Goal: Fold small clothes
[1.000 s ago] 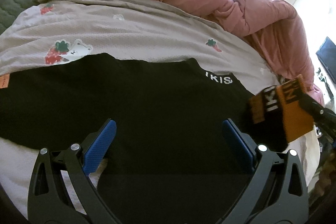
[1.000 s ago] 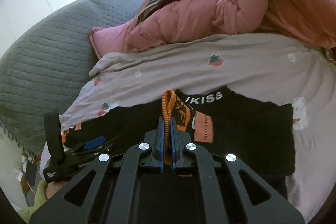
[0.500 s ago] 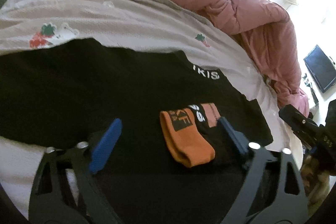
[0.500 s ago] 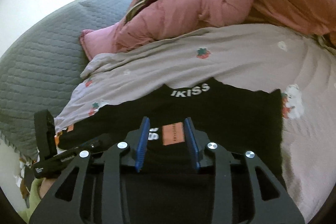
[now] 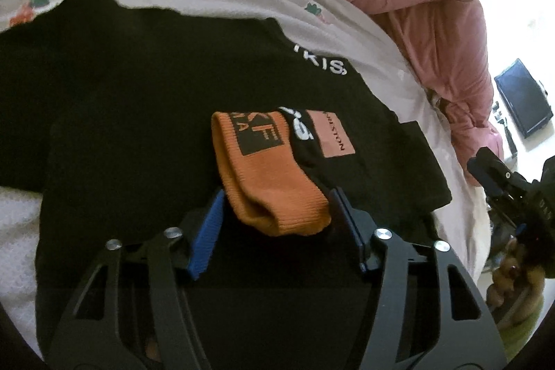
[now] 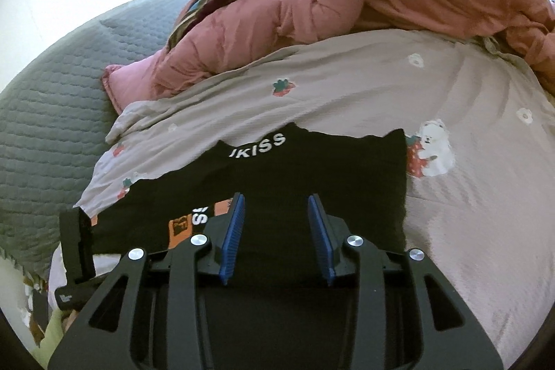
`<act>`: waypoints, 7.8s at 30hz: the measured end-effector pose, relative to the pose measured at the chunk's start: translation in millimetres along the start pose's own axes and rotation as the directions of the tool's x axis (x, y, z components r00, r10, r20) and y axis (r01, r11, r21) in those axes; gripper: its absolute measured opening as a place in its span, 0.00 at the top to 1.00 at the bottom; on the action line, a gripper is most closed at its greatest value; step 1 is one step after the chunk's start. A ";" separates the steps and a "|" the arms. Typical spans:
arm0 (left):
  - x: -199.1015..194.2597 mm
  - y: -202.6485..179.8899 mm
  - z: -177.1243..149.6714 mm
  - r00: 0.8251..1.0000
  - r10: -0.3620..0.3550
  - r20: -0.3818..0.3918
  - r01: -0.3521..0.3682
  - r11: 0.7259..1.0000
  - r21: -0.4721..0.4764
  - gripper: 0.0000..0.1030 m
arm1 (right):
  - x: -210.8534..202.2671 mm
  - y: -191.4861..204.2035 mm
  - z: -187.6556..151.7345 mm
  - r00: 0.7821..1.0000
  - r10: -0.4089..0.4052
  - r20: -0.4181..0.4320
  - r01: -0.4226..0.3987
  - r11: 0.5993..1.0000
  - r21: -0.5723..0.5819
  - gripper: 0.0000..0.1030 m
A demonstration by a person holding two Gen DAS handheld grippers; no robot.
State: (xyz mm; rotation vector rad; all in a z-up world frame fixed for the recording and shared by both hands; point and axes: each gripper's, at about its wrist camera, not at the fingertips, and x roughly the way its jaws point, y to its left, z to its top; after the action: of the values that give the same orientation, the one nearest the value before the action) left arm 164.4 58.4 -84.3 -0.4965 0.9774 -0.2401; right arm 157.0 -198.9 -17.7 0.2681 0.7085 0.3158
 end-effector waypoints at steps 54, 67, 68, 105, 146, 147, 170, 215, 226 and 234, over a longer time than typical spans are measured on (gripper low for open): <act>-5.4 -8.5 -2.2 0.981 0.196 -0.005 -0.185 0.931 0.314 0.45 | 80.1 -15.9 -44.0 0.941 -0.269 -0.206 0.236 0.956 -0.175 0.46; -33.2 -9.2 1.7 0.975 0.207 0.079 -0.221 0.936 0.275 0.21 | 49.5 -3.0 -41.7 0.970 -0.196 -0.141 0.174 0.972 -0.155 0.22; -35.7 -8.7 1.8 0.975 0.205 0.084 -0.220 0.937 0.272 0.18 | 48.4 -1.0 -41.2 0.972 -0.192 -0.137 0.170 0.973 -0.154 0.19; -140.2 69.4 10.5 0.879 0.381 0.286 -0.400 0.916 0.009 0.09 | 23.1 122.9 -31.0 0.999 -0.022 -0.031 0.011 0.943 -0.333 0.09; -201.7 188.1 23.1 0.750 0.605 0.268 -0.520 0.789 -0.326 0.09 | 83.2 269.8 -49.1 0.982 0.136 -0.127 -0.184 0.825 -0.534 0.09; -202.0 192.0 22.8 0.752 0.605 0.260 -0.516 0.787 -0.338 0.09 | 85.1 272.8 -50.3 0.982 0.138 -0.130 -0.187 0.822 -0.538 0.09; -214.4 266.2 16.5 0.756 0.600 0.260 -0.357 0.712 -0.605 0.39 | 118.4 249.9 -87.3 0.967 0.127 -0.220 -0.218 0.859 -0.463 0.09; -140.6 35.1 -0.2 0.906 0.111 0.407 -0.184 0.972 0.144 0.79 | 61.7 81.3 -42.3 0.994 0.070 -0.087 -0.078 0.992 -0.100 0.09; -152.5 52.8 2.2 0.881 0.145 0.449 -0.209 0.973 0.095 0.49 | 68.1 101.9 -51.5 0.986 0.102 -0.132 -0.118 0.985 -0.122 0.09; -162.3 94.6 12.3 0.808 0.352 0.472 -0.373 0.926 -0.051 0.32 | 78.5 166.9 -69.8 0.950 0.211 -0.229 -0.261 0.941 -0.215 0.09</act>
State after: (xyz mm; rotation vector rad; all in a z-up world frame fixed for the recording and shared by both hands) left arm 83.9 210.3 -7.6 -0.2940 0.5630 0.2045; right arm 134.3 -7.1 -57.5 0.0868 0.8313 0.6633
